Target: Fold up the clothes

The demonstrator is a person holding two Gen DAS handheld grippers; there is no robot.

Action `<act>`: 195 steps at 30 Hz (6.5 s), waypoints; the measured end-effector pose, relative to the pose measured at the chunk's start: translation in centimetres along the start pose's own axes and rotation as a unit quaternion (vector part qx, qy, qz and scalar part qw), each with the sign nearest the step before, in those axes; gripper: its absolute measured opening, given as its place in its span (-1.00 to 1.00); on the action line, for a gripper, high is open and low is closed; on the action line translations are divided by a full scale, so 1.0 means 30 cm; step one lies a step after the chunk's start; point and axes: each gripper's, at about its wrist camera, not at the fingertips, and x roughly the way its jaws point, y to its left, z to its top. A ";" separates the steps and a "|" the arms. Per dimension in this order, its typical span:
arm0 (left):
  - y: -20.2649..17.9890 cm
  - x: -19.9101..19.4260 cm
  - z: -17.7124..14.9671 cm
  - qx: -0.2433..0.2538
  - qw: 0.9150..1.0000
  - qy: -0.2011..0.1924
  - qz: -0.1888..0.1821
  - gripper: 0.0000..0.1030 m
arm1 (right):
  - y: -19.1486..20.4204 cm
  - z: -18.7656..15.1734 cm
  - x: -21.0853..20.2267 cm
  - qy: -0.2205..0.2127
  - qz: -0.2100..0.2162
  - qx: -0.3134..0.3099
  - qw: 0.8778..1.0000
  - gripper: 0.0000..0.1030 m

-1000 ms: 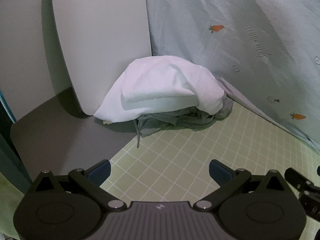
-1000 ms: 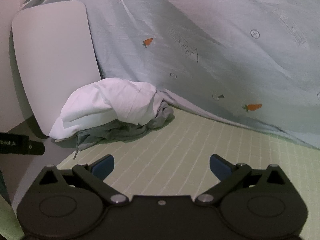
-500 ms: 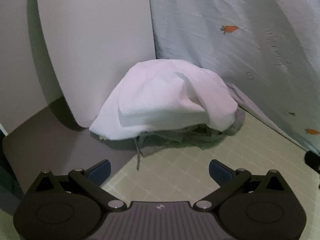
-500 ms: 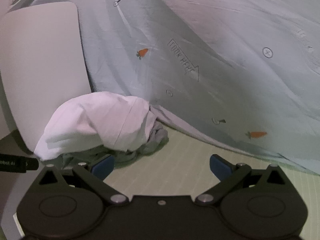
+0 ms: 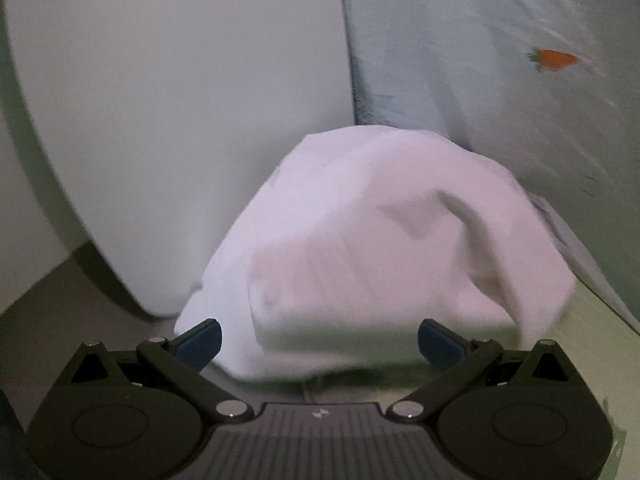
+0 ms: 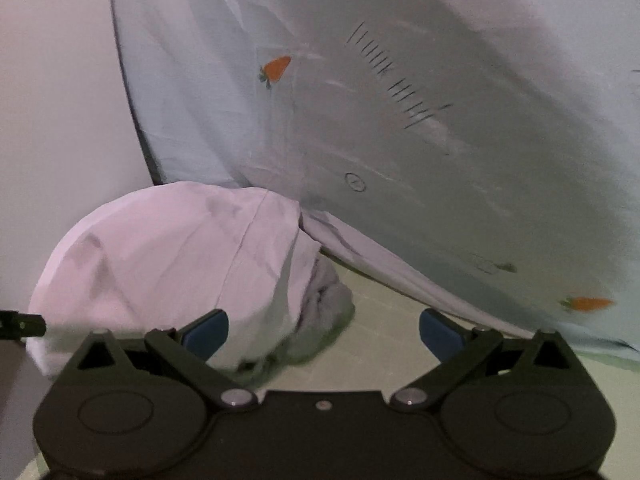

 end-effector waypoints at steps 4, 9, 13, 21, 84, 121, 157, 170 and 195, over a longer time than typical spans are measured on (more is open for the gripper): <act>0.014 0.108 0.070 0.003 1.000 0.000 0.002 0.99 | 0.030 0.064 0.192 0.018 0.031 0.018 0.999 1.00; -0.003 0.213 0.093 0.008 0.999 0.020 -0.034 0.99 | 0.067 0.091 0.435 0.073 0.102 0.078 0.989 0.99; -0.010 0.256 0.088 0.003 0.999 0.029 -0.043 0.98 | 0.066 0.071 0.572 0.116 0.143 0.146 0.972 1.00; -0.014 0.262 0.095 -0.010 0.997 0.039 -0.060 0.74 | 0.062 0.068 0.563 0.132 0.164 0.174 0.962 0.66; -0.129 -1.129 -0.178 -0.012 0.938 -0.298 -0.176 -0.91 | -0.261 0.133 -0.936 -0.251 0.197 0.109 0.941 -0.88; -0.446 -0.903 -1.010 0.073 0.980 0.071 -0.172 -0.28 | -1.012 -0.884 -1.040 0.058 -0.133 0.210 0.967 0.53; -0.674 -0.738 -0.919 0.059 0.986 0.108 -0.115 0.01 | -1.256 -0.725 -1.289 -0.112 -0.123 0.125 0.978 -0.84; -0.913 -0.666 -0.923 0.122 0.973 0.128 -0.146 0.12 | -1.484 -0.928 -1.245 -0.005 -0.360 0.191 0.913 0.78; -1.380 -0.379 -0.990 0.123 0.914 0.218 -0.318 -0.47 | -1.693 -1.311 -1.295 0.007 -0.315 0.547 0.776 0.88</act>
